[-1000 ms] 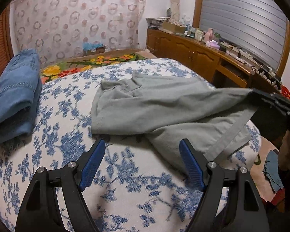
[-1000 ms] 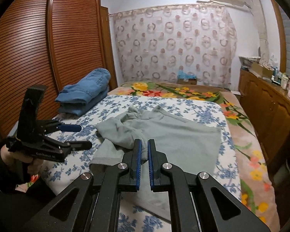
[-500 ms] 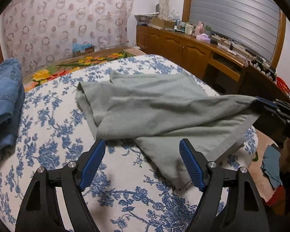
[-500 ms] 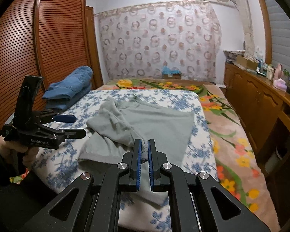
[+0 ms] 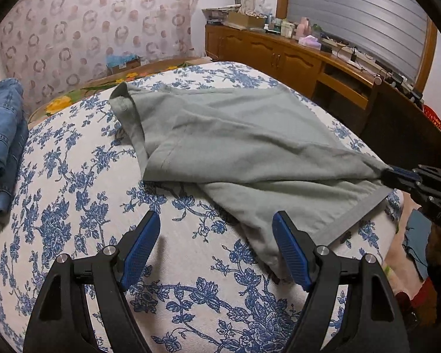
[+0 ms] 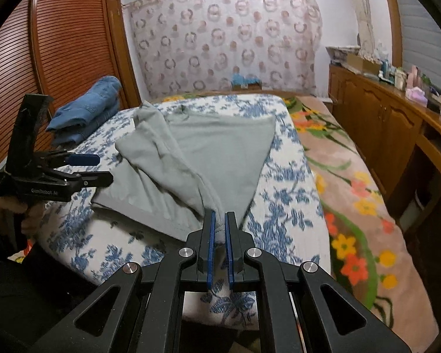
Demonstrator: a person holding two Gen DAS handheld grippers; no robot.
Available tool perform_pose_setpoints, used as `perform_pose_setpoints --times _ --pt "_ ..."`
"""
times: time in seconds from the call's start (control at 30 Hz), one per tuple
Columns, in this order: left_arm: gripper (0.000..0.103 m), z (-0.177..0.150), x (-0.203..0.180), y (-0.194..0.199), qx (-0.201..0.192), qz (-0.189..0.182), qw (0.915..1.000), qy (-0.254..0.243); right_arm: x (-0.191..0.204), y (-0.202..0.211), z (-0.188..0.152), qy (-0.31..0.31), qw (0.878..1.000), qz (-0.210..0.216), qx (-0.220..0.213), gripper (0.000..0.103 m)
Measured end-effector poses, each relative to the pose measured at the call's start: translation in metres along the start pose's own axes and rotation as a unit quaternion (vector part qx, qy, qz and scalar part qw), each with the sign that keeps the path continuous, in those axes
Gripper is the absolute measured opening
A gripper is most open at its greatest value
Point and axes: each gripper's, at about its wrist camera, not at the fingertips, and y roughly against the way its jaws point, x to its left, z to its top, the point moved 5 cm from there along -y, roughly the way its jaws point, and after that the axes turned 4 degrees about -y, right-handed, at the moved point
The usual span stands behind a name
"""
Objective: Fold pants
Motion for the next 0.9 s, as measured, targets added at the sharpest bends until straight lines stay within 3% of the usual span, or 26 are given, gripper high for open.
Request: perform_pose_setpoints --times 0.33,0.77,0.9 --pt "0.080 -0.005 0.001 -0.011 0.012 0.001 0.9999 0.001 -0.001 -0.002 0.009 -0.017 1.000 0.001 0.014 0.007" --pt "0.080 0.006 0.025 0.014 -0.019 0.017 0.9994 0.021 -0.008 0.009 0.026 -0.014 1.000 0.004 -0.015 0.041" --pt "0.080 0.011 0.041 0.016 -0.023 0.026 0.9989 0.030 0.009 -0.002 0.040 0.011 1.000 0.008 -0.018 0.042"
